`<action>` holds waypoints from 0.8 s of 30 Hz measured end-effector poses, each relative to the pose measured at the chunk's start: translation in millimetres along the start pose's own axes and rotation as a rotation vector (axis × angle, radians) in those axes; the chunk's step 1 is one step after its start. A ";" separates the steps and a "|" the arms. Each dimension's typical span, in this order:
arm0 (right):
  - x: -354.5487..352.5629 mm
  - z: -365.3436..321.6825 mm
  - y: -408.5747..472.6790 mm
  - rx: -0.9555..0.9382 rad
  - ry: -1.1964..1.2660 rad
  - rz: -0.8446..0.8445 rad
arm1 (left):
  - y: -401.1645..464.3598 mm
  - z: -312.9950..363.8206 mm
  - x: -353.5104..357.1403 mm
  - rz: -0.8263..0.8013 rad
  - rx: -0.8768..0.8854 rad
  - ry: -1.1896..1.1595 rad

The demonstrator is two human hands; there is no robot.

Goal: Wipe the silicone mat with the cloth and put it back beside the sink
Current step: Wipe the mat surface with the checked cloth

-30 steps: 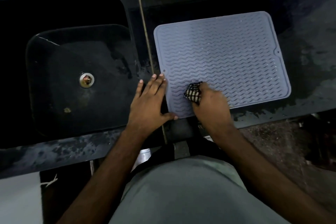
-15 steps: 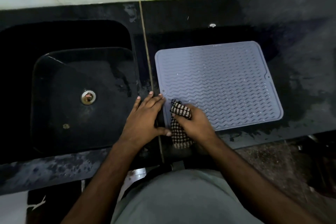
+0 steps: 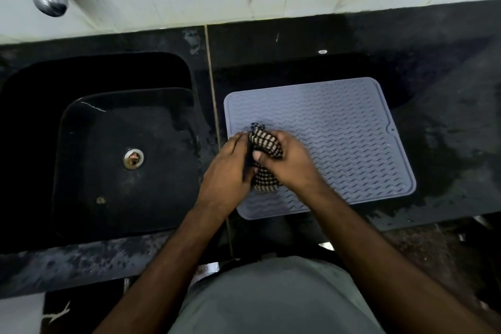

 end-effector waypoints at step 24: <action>-28.8 24.5 38.9 -0.338 -0.973 0.036 | 25.8 4.2 75.5 0.162 -0.232 0.067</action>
Point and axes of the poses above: each hand's wrist, its own y-axis towards the middle knuckle, its own x-axis out of the palm, z = x × y, the point moved 3 cm from there along y, towards the middle knuckle, and after that the axes turned 15 degrees about -y, right-handed, at the moved point
